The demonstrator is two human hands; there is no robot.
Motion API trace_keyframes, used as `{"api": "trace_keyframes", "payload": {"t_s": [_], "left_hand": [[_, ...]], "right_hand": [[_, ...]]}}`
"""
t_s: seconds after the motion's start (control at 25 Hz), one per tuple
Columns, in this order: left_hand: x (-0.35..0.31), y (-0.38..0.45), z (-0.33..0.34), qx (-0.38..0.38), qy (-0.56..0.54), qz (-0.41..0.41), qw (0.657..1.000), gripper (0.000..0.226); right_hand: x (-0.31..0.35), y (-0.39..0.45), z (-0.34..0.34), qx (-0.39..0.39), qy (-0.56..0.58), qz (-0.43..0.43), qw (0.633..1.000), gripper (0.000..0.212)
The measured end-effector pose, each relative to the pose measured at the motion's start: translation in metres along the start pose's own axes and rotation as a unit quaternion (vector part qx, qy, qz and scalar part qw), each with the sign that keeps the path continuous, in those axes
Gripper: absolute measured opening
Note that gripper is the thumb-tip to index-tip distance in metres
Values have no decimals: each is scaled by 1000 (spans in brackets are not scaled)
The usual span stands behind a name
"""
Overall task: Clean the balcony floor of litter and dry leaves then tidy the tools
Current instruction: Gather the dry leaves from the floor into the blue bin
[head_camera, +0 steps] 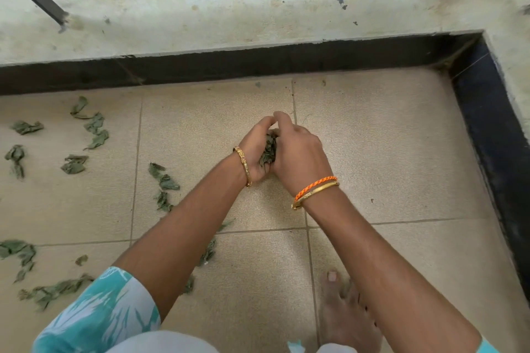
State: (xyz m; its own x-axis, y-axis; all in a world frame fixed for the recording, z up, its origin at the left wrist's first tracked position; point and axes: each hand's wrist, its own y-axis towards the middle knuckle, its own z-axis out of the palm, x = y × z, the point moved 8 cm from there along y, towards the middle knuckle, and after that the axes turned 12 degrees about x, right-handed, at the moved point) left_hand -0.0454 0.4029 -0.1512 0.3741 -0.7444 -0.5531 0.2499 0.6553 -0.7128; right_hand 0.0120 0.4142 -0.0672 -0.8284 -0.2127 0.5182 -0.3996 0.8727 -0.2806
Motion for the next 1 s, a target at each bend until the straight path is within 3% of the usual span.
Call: {"api": "trace_keyframes", "payload": {"t_s": [0.12, 0.2, 0.32, 0.4, 0.44, 0.52, 0.64, 0.84, 0.92, 1.0], "left_hand": [[0, 0, -14, -45, 14, -10, 999, 32], [-2, -2, -27, -58, -4, -10, 998, 31], [-6, -11, -47, -67, -53, 1, 996, 37], [-1, -16, -56, -73, -79, 4, 994, 41], [4, -19, -58, -73, -86, 6, 994, 42], [16, -22, -63, -72, -108, 13, 991, 43], [26, -25, -67, -67, -131, 26, 989, 33], [9, -37, -75, -49, -178, 93, 978, 9], [4, -43, -80, -48, -183, 119, 975, 5], [2, -49, -82, -21, -184, 131, 974, 5]], "right_hand": [[-23, -5, -13, -116, 155, -6, 981, 40], [-58, 2, -20, -132, 254, 23, 958, 35], [-72, 15, 5, 30, 133, 7, 991, 44], [-57, 6, 46, 151, 59, -61, 985, 53], [-48, -3, 61, 160, 23, -105, 981, 51], [-41, -22, 79, 94, -32, -165, 981, 39], [-47, -36, 65, -34, -24, -180, 983, 30], [-38, -12, 34, -78, 140, -140, 977, 27], [-23, -1, 31, -48, 251, -122, 959, 33], [-2, 7, 36, 17, 345, -109, 932, 52]]}}
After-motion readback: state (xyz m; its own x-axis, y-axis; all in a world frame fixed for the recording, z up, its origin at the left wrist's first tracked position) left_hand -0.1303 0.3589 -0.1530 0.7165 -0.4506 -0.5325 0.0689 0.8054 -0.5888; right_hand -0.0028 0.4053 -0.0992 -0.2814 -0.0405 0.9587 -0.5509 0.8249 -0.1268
